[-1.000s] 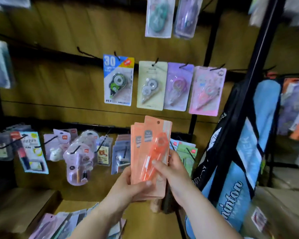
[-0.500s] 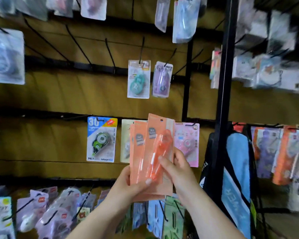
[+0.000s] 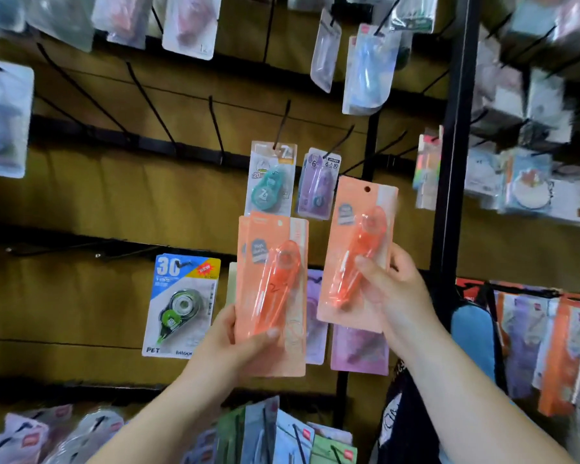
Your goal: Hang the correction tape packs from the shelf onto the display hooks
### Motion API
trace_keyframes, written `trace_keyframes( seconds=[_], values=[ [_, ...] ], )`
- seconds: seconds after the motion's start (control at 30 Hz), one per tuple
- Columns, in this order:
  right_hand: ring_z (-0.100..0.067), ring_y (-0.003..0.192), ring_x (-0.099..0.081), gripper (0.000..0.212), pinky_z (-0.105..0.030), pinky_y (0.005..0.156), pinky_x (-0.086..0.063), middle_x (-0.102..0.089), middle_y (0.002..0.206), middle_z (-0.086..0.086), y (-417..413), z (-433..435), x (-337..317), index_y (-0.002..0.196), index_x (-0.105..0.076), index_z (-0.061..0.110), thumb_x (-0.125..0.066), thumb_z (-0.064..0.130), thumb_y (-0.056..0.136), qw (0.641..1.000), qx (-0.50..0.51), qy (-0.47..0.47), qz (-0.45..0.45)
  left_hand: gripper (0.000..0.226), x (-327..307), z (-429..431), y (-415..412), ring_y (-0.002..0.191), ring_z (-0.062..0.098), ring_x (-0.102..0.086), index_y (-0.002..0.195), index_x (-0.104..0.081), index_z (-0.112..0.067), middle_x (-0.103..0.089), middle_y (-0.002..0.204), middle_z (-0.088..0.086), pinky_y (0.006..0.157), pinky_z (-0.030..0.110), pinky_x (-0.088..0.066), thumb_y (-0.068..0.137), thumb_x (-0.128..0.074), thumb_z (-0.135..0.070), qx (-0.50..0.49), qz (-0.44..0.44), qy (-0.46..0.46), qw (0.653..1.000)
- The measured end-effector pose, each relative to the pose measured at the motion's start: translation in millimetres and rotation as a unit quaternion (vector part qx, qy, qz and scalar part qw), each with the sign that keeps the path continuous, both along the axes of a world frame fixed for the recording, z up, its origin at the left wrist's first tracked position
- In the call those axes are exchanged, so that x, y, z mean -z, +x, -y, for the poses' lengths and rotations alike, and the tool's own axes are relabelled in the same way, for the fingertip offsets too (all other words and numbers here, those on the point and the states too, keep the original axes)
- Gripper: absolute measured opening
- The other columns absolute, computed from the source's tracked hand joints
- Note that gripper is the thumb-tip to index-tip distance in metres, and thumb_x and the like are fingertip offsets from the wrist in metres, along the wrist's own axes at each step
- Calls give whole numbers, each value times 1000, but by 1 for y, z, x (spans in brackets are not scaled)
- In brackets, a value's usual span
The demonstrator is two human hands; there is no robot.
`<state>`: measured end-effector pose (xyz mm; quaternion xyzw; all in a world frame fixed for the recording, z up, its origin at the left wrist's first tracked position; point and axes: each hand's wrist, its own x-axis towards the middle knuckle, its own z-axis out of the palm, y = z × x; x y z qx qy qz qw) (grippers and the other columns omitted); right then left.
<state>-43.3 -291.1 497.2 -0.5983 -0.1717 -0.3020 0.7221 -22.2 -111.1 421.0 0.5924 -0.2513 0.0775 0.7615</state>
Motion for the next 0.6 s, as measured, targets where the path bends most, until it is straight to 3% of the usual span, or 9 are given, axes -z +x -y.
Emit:
trace_keyframes(
  seconds=[0.1,0.17,0.3,0.4,0.5,0.6],
  values=[
    [-17,90,-63,34,-31,83,-54,-64,103,-5,0,18,-37,118,-52,13,-56,3,85,996,68,-22,53,56,-5,-3,7,89,20,-69,106,-56,-25,-71,99,2,68,26,-53,56,-82,-29,-13,13,6,1000],
    [-18,92,-63,35,-25,74,-55,-64,106,-4,-1,27,-56,120,-52,16,-56,6,87,990,117,-43,65,50,-2,-2,11,88,20,-70,103,-57,-25,-73,96,1,69,27,-54,55,-71,-29,-20,10,7,1000],
    [-19,98,-60,38,-34,79,-51,-60,109,1,-1,35,-83,126,-49,19,-56,15,89,978,180,-81,66,49,-4,-1,15,86,16,-70,102,-57,-25,-73,94,-2,69,26,-56,56,-68,-30,-28,14,27,999],
    [-17,94,-59,38,-33,76,-50,-58,107,3,3,36,-97,128,-47,20,-55,17,90,974,195,-102,51,54,-11,-4,17,91,17,-69,109,-54,-26,-70,101,-1,73,29,-55,57,-67,-33,-38,27,41,998],
    [-21,95,-60,36,-35,74,-51,-61,112,-1,9,39,-106,126,-50,18,-55,19,90,973,207,-99,9,52,-17,-7,19,90,19,-69,109,-54,-27,-70,102,0,77,38,-58,58,-65,-33,-52,39,46,997],
    [-24,98,-62,39,-40,83,-52,-62,118,-6,19,44,-107,127,-51,16,-57,20,89,974,205,-89,-23,44,-17,-10,22,85,16,-70,100,-55,-30,-71,97,-1,71,36,-58,57,-65,-32,-52,36,35,997]
  ],
)
